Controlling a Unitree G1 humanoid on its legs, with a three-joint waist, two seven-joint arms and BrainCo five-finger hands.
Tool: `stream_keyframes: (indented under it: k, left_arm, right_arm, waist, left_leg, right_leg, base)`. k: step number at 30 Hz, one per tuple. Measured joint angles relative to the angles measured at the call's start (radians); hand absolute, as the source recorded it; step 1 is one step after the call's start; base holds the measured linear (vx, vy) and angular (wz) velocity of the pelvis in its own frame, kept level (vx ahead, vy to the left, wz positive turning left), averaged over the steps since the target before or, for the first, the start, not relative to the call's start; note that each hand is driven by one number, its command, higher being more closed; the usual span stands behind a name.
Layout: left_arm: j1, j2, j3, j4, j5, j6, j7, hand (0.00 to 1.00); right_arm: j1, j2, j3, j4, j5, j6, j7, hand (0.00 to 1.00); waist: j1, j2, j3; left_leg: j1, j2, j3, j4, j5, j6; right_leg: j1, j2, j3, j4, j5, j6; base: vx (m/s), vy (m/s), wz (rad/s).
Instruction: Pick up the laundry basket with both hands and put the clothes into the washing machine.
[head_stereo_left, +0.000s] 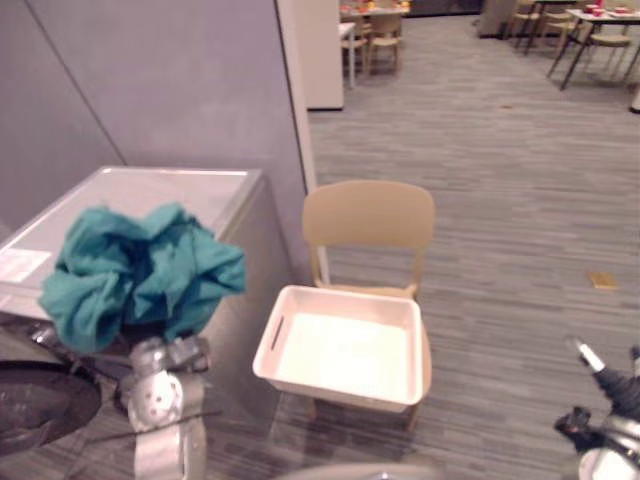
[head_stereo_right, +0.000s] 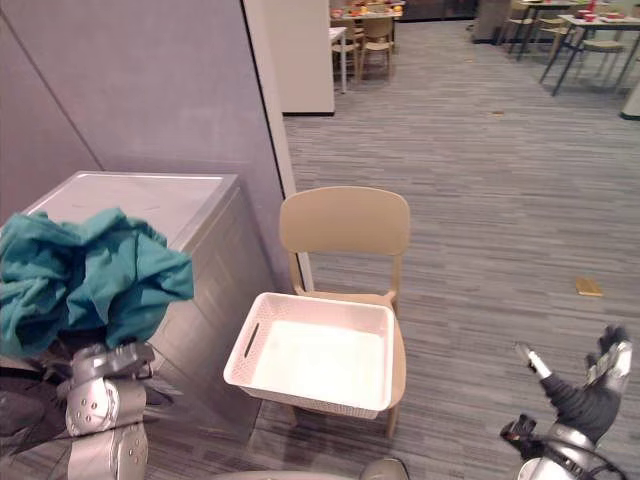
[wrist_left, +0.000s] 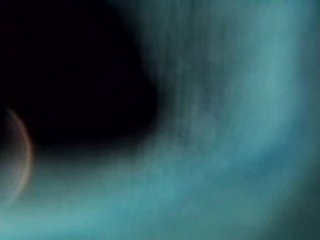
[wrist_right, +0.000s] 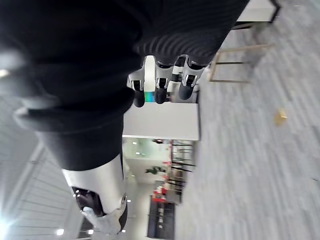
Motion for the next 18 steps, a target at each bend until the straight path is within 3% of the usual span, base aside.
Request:
stream_keyframes:
  k: [4,6,18]
  left_arm:
    - [0.122,-0.059,0.047,0.039,0.038,-0.005,0.026,1.00]
    - [0.149,-0.075,0.074,0.145,0.037,-0.005,0.044,1.00]
    - [0.144,-0.087,0.159,0.740,0.034,0.043,0.038,1.00]
  right_arm:
    - [0.011,0.000,0.038,0.180,0.089,0.001,0.000,0.00]
    - [0.011,0.000,0.034,0.296,0.115,0.003,0.000,0.00]
    - [-0.108,-0.042,-0.026,0.933,0.222,0.040,-0.009,0.00]
  waist:
    - [0.006,0.003,0.001]
    - [0.030,0.002,0.001]
    - [0.056,-0.041,0.007]
  left_leg:
    - [-0.013,-0.010,-0.034,0.010,-0.009,0.010]
    - [-0.015,-0.010,-0.044,0.010,-0.009,0.011]
    - [-0.038,-0.026,-0.104,0.044,-0.009,0.012]
  right_leg:
    - [0.006,-0.023,-0.033,0.028,-0.028,0.000]
    - [0.008,-0.025,-0.042,0.031,-0.035,0.000]
    - [0.051,-0.062,-0.117,0.044,-0.054,0.013]
  base:
    - [-0.01,0.001,0.28]
    - [-0.01,-0.005,0.14]
    - [0.02,0.003,0.19]
